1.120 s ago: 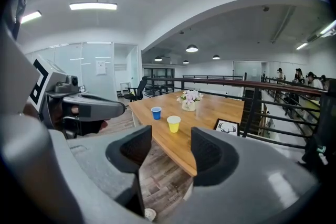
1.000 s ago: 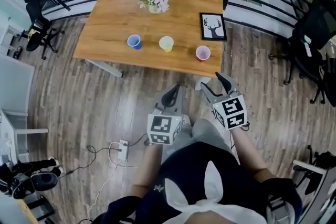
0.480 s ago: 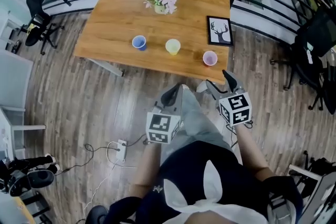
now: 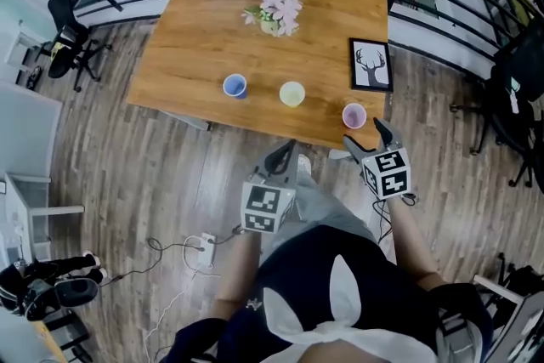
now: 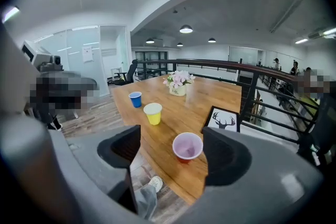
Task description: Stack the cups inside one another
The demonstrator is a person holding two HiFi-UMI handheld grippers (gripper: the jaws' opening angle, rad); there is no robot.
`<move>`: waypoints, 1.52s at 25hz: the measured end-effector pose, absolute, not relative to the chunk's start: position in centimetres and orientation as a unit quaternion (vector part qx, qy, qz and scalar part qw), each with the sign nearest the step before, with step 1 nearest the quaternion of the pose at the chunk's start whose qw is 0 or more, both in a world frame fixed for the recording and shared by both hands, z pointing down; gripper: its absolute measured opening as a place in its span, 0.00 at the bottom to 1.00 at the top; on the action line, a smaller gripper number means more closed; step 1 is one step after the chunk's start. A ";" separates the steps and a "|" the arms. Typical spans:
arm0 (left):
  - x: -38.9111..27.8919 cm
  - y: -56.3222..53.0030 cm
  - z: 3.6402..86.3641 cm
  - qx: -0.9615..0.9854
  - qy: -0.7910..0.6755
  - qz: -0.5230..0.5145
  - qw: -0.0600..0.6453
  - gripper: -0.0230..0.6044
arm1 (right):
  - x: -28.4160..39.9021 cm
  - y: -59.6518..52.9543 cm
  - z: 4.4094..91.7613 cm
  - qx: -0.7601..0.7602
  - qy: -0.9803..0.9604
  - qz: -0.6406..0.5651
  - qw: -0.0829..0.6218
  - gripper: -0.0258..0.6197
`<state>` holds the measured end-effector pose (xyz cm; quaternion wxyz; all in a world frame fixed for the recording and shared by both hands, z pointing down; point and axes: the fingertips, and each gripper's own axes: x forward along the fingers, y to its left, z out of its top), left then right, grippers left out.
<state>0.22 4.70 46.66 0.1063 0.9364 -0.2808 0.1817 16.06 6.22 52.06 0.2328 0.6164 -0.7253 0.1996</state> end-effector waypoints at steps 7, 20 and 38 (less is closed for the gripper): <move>-0.5 -0.5 47.7 0.930 -0.287 0.200 0.117 0.06 | 17.2 2.8 55.1 0.614 -0.714 0.241 0.235 0.61; -0.8 -4.7 50.2 0.922 -0.287 0.218 0.142 0.06 | 18.7 0.6 60.8 0.600 -0.687 0.276 0.304 0.64; -0.9 -6.0 52.0 0.916 -0.289 0.232 0.157 0.06 | 19.1 0.2 63.8 0.572 -0.681 0.296 0.350 0.56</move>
